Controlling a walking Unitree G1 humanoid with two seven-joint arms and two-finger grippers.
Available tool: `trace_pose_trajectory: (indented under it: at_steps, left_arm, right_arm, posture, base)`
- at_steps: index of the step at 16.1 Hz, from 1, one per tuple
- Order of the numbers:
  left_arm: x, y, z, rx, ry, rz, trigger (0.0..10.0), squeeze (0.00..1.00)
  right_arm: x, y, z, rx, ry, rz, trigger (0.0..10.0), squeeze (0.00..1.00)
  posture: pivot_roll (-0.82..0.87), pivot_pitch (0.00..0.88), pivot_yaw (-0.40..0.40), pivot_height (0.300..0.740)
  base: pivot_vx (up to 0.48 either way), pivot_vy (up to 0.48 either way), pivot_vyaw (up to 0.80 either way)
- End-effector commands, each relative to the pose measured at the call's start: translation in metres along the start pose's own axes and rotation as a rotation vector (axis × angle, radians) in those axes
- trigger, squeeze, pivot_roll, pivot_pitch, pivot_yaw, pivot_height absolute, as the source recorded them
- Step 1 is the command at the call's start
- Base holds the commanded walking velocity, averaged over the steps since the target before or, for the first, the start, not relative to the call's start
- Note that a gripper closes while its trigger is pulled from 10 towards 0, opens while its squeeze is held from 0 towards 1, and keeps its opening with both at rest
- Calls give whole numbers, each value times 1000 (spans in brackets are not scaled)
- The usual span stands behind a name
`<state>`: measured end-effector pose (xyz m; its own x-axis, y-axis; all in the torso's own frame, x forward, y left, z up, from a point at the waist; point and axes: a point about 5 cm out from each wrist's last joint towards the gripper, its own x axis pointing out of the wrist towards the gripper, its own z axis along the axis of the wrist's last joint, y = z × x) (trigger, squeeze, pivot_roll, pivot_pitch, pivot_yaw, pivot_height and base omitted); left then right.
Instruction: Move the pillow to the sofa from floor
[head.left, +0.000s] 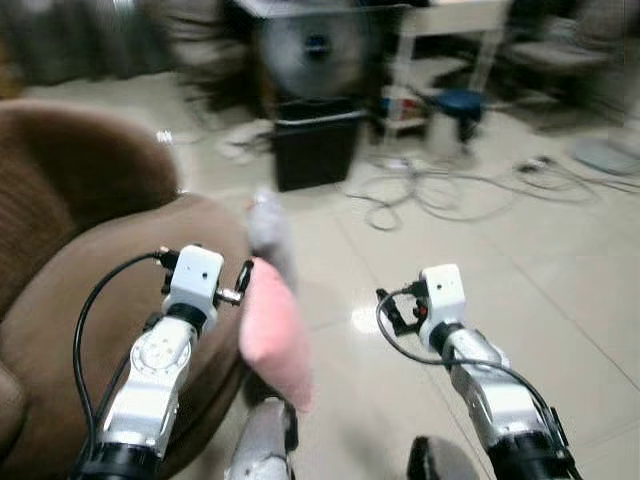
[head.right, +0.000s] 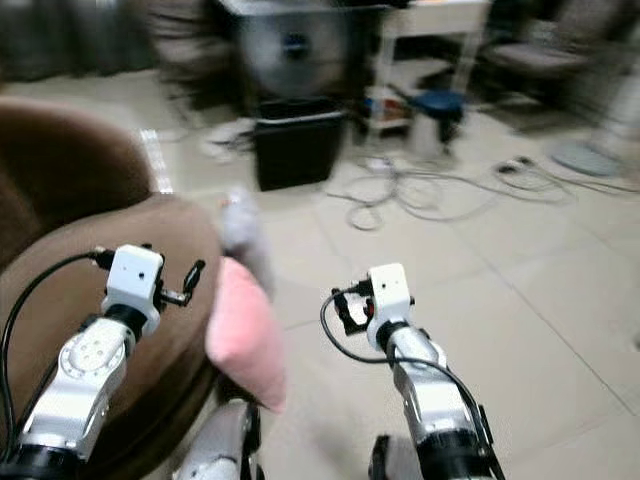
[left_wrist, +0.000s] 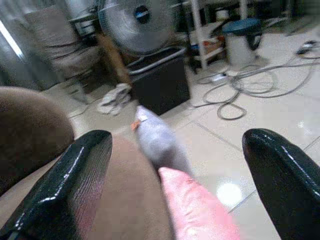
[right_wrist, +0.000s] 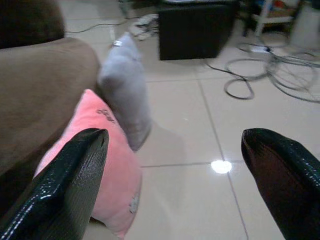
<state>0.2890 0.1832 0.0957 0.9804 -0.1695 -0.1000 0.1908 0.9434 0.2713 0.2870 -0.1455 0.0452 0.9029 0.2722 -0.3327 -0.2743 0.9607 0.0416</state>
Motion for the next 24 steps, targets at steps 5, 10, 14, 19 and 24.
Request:
trace_pose_trajectory:
  at_steps: [5,10,14,19,24]
  left_arm:
    - [-2,5,-2,8,11,1,10000,0]
    - [-2,4,-3,7,12,-2,10000,0]
    - [-2,4,-3,8,13,-5,10000,0]
    - [-3,4,-5,16,21,-3,10000,0]
    - [-4,1,-6,11,25,-12,10000,0]
  right_arm:
    - [2,-1,7,-23,-23,-4,10000,0]
    - [2,-1,5,-26,-18,-4,10000,0]
    - [0,-3,4,-12,-12,-16,10000,0]
    - [0,-2,3,-3,-9,-7,10000,0]
    - [0,-2,3,-6,-6,1,10000,0]
  posture:
    - [34,0,40,635]
    - [31,0,40,635]
    - [31,0,40,635]
    - [30,0,40,635]
    - [31,0,31,635]
  base:
    - [384,0,0]
    - [385,0,0]
    - [382,0,0]
    - [67,0,0]
    - [0,0,0]
